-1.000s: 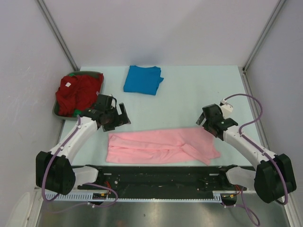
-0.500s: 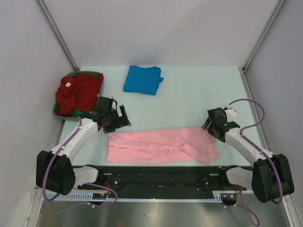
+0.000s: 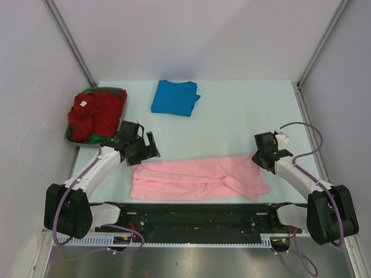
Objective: Fold and stack the t-shirts
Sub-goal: Fold the tshirt
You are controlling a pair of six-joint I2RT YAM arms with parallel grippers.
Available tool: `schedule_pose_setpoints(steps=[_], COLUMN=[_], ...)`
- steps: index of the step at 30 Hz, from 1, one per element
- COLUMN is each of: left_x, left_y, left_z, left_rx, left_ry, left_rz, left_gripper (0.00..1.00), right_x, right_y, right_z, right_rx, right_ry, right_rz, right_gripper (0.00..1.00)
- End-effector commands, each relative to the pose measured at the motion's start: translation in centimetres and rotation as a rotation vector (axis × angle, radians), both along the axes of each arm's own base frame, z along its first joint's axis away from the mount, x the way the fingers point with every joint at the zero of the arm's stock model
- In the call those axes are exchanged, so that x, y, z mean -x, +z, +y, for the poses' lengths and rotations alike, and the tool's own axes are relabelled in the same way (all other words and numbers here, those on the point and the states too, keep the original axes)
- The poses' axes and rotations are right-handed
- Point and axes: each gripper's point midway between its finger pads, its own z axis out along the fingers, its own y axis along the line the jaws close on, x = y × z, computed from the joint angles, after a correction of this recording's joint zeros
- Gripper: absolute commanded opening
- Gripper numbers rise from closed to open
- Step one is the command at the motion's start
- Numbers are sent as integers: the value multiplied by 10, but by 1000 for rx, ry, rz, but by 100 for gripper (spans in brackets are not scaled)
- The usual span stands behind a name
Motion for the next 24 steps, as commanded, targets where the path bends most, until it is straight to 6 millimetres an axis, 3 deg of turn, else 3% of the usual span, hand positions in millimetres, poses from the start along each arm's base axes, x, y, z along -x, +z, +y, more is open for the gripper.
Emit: schedule_pose_setpoints(steps=[1,3,4,14,19,24], left_x=[-4,-3,-3,-2,-2,-1], left_y=[7,5,5,5,3,1], left_z=[-2,-1,-1,4,6,7], left_rx=[5,2,-1,-27,-38,-32], left_ry=[-21,-20,-20,-17,-10,3], left_rz=[-45,-39,-40,-41,-38,-41], left_gripper=[100,100,100,100,100,100], right_x=[-9,-14,-15,-38,-47,-60], right_y=[-4,-4,-4,18,15,9], right_z=[2,2,1,-24,-34,-30], right_rx=[-13,-15,-18,-22,-13,-24], right_ry=[-10,-14,-14,-80,-100,-90], right_rz=[-16,-28,-31,-125,-130,-149], right_gripper=[19,12,0,0,0,0])
